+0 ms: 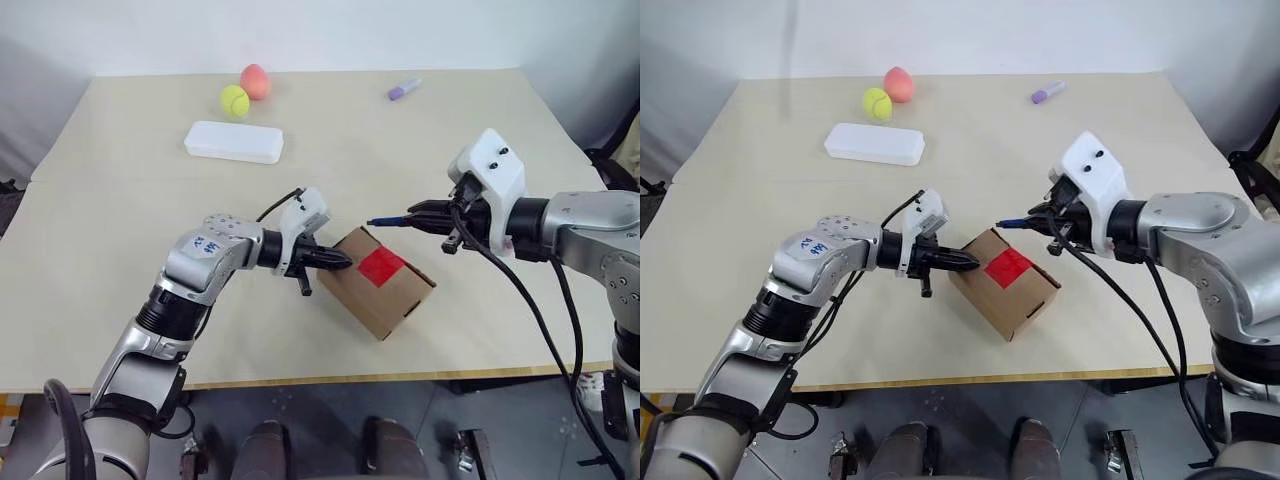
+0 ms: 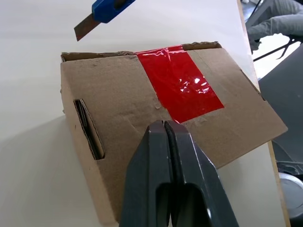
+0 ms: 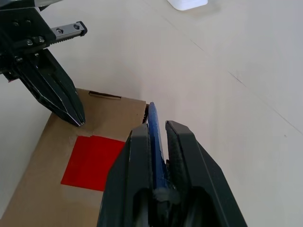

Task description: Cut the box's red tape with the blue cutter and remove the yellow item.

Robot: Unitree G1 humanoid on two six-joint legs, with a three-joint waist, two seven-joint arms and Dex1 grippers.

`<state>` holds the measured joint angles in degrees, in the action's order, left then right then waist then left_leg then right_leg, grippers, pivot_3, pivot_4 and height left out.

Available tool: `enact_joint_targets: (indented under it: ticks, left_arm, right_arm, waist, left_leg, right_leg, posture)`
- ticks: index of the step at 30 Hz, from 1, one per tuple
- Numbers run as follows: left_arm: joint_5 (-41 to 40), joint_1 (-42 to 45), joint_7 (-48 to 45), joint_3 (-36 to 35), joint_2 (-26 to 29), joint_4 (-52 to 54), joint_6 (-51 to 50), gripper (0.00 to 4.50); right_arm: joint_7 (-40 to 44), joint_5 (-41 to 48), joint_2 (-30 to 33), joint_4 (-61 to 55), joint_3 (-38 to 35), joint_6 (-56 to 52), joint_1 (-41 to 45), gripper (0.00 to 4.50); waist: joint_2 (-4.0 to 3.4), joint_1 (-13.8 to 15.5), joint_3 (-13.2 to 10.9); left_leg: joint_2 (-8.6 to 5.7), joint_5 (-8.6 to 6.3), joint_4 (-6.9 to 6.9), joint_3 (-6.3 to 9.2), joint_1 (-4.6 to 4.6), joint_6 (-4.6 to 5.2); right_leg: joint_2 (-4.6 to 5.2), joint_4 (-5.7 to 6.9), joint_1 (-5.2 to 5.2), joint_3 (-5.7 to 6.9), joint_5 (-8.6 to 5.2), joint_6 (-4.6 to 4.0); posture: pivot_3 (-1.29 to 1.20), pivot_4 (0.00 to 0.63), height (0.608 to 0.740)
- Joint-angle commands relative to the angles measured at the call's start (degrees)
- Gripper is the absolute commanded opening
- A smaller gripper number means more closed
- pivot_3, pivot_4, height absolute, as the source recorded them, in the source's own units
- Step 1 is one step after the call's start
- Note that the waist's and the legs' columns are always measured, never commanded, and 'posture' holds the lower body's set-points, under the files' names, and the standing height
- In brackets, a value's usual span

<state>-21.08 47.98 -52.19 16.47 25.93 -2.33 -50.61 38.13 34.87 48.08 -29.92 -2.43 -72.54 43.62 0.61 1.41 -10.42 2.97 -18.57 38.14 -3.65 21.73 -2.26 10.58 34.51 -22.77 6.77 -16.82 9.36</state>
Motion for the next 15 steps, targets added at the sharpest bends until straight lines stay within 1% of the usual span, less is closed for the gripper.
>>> enact_joint_targets:
  ticks: [1,4,6,15]
  left_arm:
    - [1.02,-0.64,0.53,1.76,-0.31,1.21,-1.56,0.03]
    - [0.96,-0.55,0.62,1.75,-0.70,1.44,-1.84,0.03]
    - [1.05,-0.40,0.85,1.74,-0.92,1.27,-1.93,0.03]
    - [1.36,-0.26,1.25,1.31,-1.39,0.86,-2.35,0.03]
  right_arm:
    - [-0.47,0.44,-0.06,-0.56,-0.86,0.86,-0.72,0.16]
    - [-0.80,0.50,-0.65,0.11,-1.25,1.37,-2.84,0.16]
    - [-0.73,-0.37,0.14,0.27,-0.41,2.30,-3.97,0.16]
    - [-0.39,0.04,1.59,-0.10,-1.06,3.00,-5.61,0.16]
  waist:
    - [0.00,0.00,0.00]
    - [0.02,0.13,0.01]
    - [0.01,0.07,0.01]
    - [0.02,0.13,0.01]
  left_leg:
    - [0.00,0.00,0.00,0.00,0.00,0.00]
    - [0.00,-0.01,0.02,0.00,-0.01,0.01]
    - [-0.01,-0.02,0.04,0.00,-0.01,0.03]
    - [0.00,-0.02,0.09,0.00,-0.03,0.03]
  right_leg:
    - [0.00,0.00,0.00,0.00,0.00,0.00]
    - [0.00,0.00,0.04,0.01,0.00,0.00]
    - [0.01,-0.01,0.05,0.00,0.00,0.00]
    - [0.01,0.00,0.09,0.00,0.00,0.00]
  posture:
    - [0.00,0.150,0.740]
    - [0.00,0.150,0.740]
    - [0.00,0.150,0.740]
    - [0.00,0.150,0.740]
